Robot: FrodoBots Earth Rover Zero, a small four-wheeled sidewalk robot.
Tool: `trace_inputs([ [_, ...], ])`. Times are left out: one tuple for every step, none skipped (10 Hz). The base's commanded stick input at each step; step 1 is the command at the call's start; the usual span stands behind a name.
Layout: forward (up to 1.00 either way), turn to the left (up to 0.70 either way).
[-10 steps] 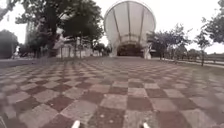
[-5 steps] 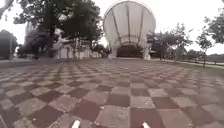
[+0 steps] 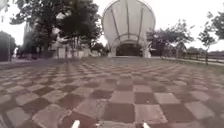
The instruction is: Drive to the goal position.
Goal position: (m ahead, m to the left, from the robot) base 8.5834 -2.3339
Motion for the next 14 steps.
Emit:
trace_inputs([
  [0.7, 0.0],
  [0.7, 0.0],
  [0.7, 0.0],
  [0.7, 0.0],
  [0.7, 0.0],
  [0.7, 0.0],
  [0.7, 0.0],
  [0.7, 0.0],
  [0.7, 0.0],
  [0.7, 0.0],
  [0.7, 0.0],
  [0.7, 0.0],
  [0.7, 0.0],
  [0.7, 0.0],
])
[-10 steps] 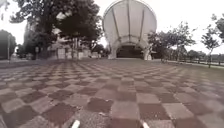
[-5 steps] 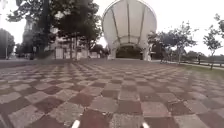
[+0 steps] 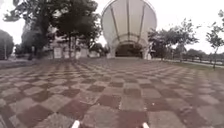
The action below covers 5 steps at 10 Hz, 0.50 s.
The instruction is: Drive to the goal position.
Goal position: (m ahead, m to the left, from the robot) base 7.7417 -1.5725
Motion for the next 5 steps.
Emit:
trace_inputs([
  [0.7, 0.0],
  [0.7, 0.0],
  [0.7, 0.0],
  [0.7, 0.0],
  [0.7, 0.0],
])
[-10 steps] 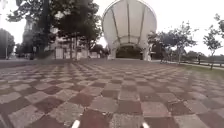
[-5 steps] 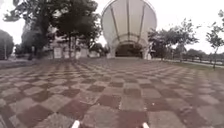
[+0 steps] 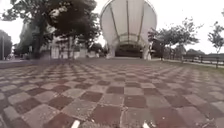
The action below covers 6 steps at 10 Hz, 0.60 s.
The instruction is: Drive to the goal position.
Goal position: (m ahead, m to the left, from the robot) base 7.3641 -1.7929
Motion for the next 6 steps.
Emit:
trace_inputs([
  [0.7, 0.0],
  [0.7, 0.0],
  [0.7, 0.0],
  [0.7, 0.0],
  [0.7, 0.0],
  [0.7, 0.0],
])
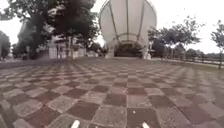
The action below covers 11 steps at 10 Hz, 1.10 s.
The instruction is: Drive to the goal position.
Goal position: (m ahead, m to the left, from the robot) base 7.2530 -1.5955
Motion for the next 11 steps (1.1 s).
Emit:
trace_inputs([
  [0.7, 0.0],
  [0.7, 0.0],
  [0.7, 0.0],
  [0.7, 0.0],
  [0.7, 0.0],
  [0.7, 0.0],
  [0.7, 0.0],
  [0.7, 0.0],
  [0.7, 0.0],
  [0.7, 0.0],
  [0.7, 0.0],
])
